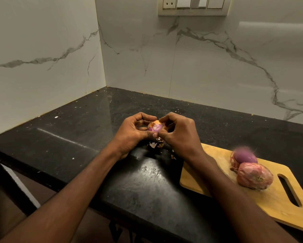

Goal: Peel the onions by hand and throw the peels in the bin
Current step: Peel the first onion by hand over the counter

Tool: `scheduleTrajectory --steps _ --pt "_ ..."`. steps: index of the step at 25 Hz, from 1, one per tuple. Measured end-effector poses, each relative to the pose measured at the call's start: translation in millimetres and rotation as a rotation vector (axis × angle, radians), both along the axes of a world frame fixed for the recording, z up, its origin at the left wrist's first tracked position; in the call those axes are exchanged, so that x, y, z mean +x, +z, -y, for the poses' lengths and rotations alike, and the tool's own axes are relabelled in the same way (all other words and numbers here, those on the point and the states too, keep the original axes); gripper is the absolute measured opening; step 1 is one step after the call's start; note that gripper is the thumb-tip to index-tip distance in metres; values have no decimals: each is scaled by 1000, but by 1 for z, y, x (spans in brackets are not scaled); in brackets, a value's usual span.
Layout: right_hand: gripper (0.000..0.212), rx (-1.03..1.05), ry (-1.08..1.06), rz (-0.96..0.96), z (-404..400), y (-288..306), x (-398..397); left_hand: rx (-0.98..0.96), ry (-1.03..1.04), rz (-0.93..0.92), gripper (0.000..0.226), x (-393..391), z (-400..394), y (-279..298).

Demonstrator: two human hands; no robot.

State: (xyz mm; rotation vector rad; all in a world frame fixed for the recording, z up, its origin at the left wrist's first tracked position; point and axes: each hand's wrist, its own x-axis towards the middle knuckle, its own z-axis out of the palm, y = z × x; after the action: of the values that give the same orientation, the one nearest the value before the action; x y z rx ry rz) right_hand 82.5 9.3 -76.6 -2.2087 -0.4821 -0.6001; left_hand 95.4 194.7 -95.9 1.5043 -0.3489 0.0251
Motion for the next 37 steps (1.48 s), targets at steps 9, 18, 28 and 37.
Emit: scheduleTrajectory --steps 9,18,28,37 --pt "25 79 -29 -52 6 0 8 22 18 40 63 -2 2 1" --pt "14 92 2 -18 8 -1 5 63 28 96 42 -1 5 2" --pt "16 -170 -39 34 8 0 3 111 8 103 42 -2 6 0" --pt "17 31 -9 -13 14 0 8 67 26 94 44 1 5 -1"
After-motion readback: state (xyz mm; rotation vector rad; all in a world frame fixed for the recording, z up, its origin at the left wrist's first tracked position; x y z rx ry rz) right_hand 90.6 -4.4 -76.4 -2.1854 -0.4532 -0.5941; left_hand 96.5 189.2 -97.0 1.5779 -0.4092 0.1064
